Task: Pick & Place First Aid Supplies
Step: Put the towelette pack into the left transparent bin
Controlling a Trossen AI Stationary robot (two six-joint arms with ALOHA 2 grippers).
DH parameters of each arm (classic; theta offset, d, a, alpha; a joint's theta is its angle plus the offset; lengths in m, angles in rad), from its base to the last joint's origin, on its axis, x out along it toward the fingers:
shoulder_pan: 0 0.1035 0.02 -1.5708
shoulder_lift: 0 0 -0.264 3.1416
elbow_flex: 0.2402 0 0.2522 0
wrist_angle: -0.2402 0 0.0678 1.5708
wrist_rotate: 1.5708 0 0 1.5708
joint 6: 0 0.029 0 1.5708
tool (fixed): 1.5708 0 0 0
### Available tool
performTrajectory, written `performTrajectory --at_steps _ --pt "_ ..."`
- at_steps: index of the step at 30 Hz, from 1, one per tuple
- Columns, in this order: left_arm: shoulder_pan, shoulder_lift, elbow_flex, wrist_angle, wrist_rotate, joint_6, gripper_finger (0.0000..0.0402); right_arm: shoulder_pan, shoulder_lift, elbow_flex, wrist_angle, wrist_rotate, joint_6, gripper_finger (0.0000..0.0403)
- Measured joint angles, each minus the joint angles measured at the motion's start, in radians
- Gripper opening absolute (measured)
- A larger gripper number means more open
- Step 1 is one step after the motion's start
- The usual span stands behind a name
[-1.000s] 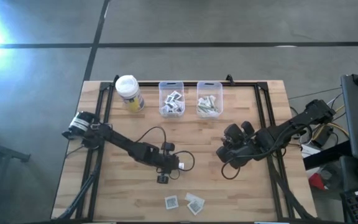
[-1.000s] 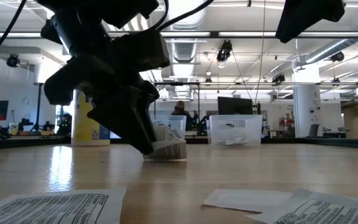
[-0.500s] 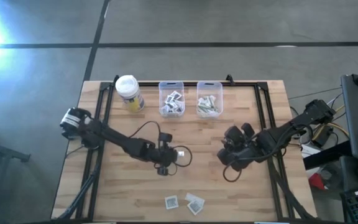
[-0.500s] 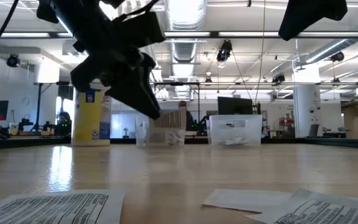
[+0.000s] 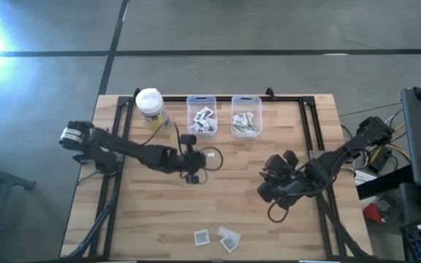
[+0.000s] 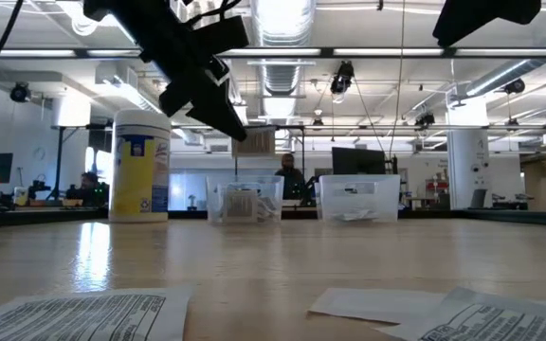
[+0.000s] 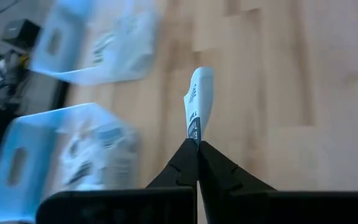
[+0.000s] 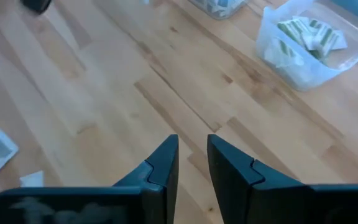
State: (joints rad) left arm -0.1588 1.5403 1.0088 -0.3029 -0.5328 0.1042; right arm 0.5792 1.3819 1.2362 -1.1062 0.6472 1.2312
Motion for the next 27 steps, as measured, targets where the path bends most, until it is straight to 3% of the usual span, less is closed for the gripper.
performTrajectory --at_steps 14,21,27 --pt "0.321 -0.108 0.001 0.007 -0.005 0.122 0.0002 0.061 0.000 -0.012 0.103 0.004 -0.008 0.0079" --pt "0.479 -0.079 0.001 0.050 0.162 0.119 0.0002 0.060 0.025 -0.015 0.143 0.007 -0.012 0.0068" --pt "0.534 -0.039 0.001 0.070 0.184 0.107 0.0001 0.060 0.063 -0.015 0.178 0.007 -0.012 0.0074"
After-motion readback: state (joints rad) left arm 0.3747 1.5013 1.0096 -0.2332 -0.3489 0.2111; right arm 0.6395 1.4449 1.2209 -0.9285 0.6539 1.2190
